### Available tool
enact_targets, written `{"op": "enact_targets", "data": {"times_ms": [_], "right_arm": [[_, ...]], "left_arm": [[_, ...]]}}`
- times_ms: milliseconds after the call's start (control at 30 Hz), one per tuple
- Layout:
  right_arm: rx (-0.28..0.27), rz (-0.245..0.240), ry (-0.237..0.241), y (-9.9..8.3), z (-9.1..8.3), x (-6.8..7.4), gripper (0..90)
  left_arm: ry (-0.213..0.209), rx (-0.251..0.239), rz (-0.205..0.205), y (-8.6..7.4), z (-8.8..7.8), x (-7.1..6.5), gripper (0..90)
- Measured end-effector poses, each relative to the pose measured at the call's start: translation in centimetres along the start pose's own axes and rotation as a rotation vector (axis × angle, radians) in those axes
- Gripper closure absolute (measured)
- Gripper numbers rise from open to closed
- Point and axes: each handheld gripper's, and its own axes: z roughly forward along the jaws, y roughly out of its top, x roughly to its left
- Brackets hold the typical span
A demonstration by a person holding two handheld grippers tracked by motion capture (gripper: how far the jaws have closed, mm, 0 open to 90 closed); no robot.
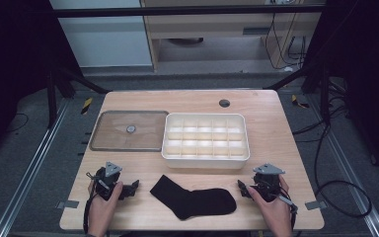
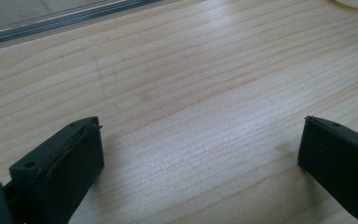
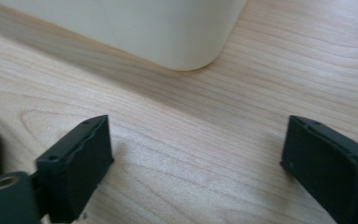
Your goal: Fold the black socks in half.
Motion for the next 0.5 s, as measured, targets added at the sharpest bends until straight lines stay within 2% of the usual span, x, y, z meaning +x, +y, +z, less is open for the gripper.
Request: {"op": "enact_targets", "data": {"times_ms": [200,300,433,500], "right_arm": [[0.001,0.015,-0.01,-0.1,-0.1,0.1,6.0],[0.001,0.022,-0.02,-0.3,-0.3,0.3,6.0],[0.0,0.03,-0.015,-0.5,-0.5,0.4,8.0],[-0.003,0.024,-0.02,-0.5,-0.6,0.4,10.5]], "left_arm": [[0.01,0.009,-0.01,0.0,-0.1,-0.3,0.0],[-0.007,0.003,0.005,-0.2,-0.3,-0.4,0.0],[-0.034,-0.005,-0.015,0.0,-1.0,-0.4,4.4],[-0.044,-0.012,-0.01,0.1,-1.4,-0.5,4.6]]}}
